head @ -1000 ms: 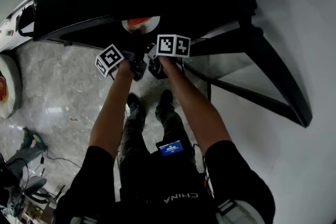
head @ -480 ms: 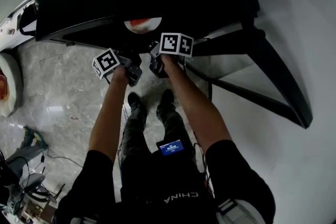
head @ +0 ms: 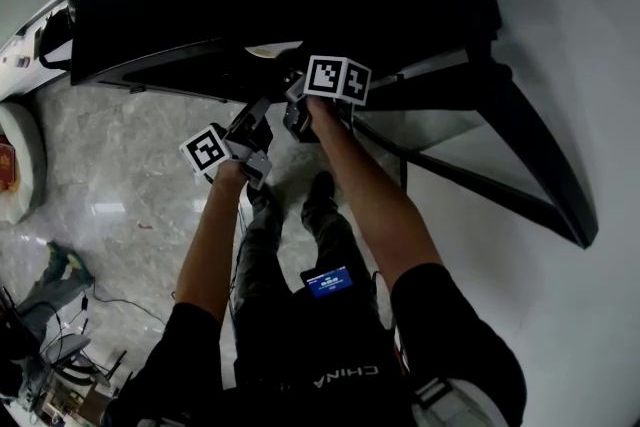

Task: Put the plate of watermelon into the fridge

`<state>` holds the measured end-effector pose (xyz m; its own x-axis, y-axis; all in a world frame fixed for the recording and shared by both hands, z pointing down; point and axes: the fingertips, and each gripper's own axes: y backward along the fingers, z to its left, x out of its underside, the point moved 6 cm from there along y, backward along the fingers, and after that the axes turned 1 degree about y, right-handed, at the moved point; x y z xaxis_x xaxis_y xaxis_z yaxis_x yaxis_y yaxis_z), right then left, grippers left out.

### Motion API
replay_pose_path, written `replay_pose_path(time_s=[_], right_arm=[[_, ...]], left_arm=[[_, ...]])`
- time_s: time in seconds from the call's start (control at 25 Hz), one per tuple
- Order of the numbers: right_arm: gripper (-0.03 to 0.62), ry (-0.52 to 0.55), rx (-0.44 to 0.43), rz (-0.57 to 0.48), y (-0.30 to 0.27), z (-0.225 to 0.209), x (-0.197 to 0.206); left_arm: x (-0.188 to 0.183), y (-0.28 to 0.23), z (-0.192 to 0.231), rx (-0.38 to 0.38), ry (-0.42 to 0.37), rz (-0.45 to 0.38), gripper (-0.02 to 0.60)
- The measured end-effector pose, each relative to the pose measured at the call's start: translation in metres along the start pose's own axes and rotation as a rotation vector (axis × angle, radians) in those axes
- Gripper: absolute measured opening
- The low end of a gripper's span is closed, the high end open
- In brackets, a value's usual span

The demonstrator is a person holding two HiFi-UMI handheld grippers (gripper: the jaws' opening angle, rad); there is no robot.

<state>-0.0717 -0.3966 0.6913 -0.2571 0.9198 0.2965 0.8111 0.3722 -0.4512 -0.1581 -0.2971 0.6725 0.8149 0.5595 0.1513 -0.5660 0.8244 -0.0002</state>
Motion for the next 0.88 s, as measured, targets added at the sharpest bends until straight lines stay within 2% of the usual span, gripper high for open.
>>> replay_pose_path(time_s=[0.12, 0.32, 0.48, 0.56, 0.68, 0.8, 0.88], right_arm=[[0.015, -0.011, 0.012, -0.022, -0.002, 0.003, -0.005], [0.015, -0.072, 0.028, -0.064, -0.001, 0.004, -0.011], [0.015, -0.072, 0.023, -0.074, 0.011, 0.013, -0.011], [0.015, -0.03, 0.033, -0.064, 0.021, 0.019, -0.009], [0.015, 0.076, 0.063, -0.038, 0.037, 0.037, -0.005], [0.017, 0.234, 0.103, -0.004, 0.058, 0.063, 0.001], [0.017, 0.365, 0.13, 0.013, 0.073, 0.079, 0.006]], left_arm=[[-0.001, 0.008, 0.004, -0.037, -0.067, 0.006, 0.114], [-0.005, 0.014, 0.0, -0.076, -0.132, 0.029, 0.092], [-0.009, 0.02, -0.014, -0.077, -0.226, 0.054, 0.067], [-0.01, 0.019, -0.026, -0.05, -0.294, 0.062, 0.036], [-0.012, 0.021, -0.046, -0.058, -0.381, 0.099, 0.031], [-0.011, 0.021, -0.073, -0.085, -0.504, 0.179, 0.02], [-0.008, 0.02, -0.09, -0.125, -0.628, 0.247, 0.018]])
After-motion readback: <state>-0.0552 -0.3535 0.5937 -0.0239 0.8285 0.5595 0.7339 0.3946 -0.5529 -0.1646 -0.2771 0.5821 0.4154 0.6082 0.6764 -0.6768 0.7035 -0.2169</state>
